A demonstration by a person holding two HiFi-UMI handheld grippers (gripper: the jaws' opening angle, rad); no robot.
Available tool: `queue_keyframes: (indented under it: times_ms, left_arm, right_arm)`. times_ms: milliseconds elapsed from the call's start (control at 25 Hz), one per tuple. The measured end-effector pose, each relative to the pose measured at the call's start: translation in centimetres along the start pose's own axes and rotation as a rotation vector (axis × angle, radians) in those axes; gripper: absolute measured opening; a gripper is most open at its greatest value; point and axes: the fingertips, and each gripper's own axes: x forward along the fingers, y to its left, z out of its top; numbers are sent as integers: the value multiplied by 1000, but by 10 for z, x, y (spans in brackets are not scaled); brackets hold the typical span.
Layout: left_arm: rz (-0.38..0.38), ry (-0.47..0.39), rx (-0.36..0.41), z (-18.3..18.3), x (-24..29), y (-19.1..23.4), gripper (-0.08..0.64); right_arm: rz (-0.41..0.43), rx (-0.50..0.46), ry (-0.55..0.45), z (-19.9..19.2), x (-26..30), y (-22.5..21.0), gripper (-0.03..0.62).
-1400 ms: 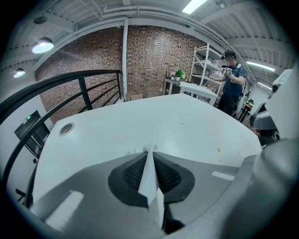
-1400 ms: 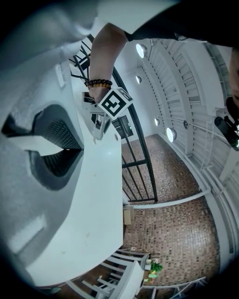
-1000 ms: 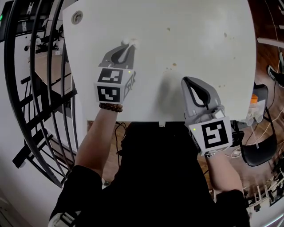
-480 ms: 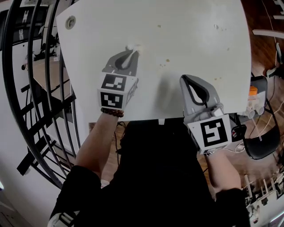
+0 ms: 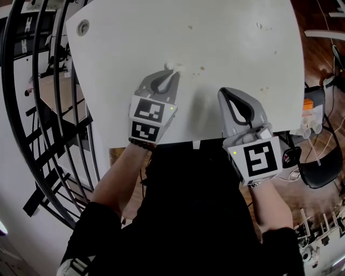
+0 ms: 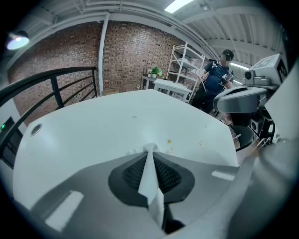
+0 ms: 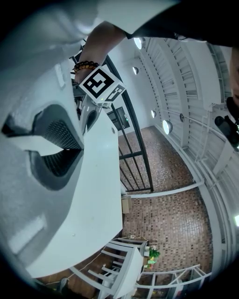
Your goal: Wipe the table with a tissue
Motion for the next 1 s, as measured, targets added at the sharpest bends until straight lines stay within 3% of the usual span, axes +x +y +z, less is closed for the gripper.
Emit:
queue_keyframes:
  times_ms: [640, 1000]
  left_arm:
    - [-87, 38, 47, -16, 11, -40, 23]
    - [-95, 47, 63, -13, 19, -47, 22]
  right_arm:
    - [-44, 15, -13, -9, -14, -6, -12]
    - [-64, 30, -15, -12, -23, -15, -12]
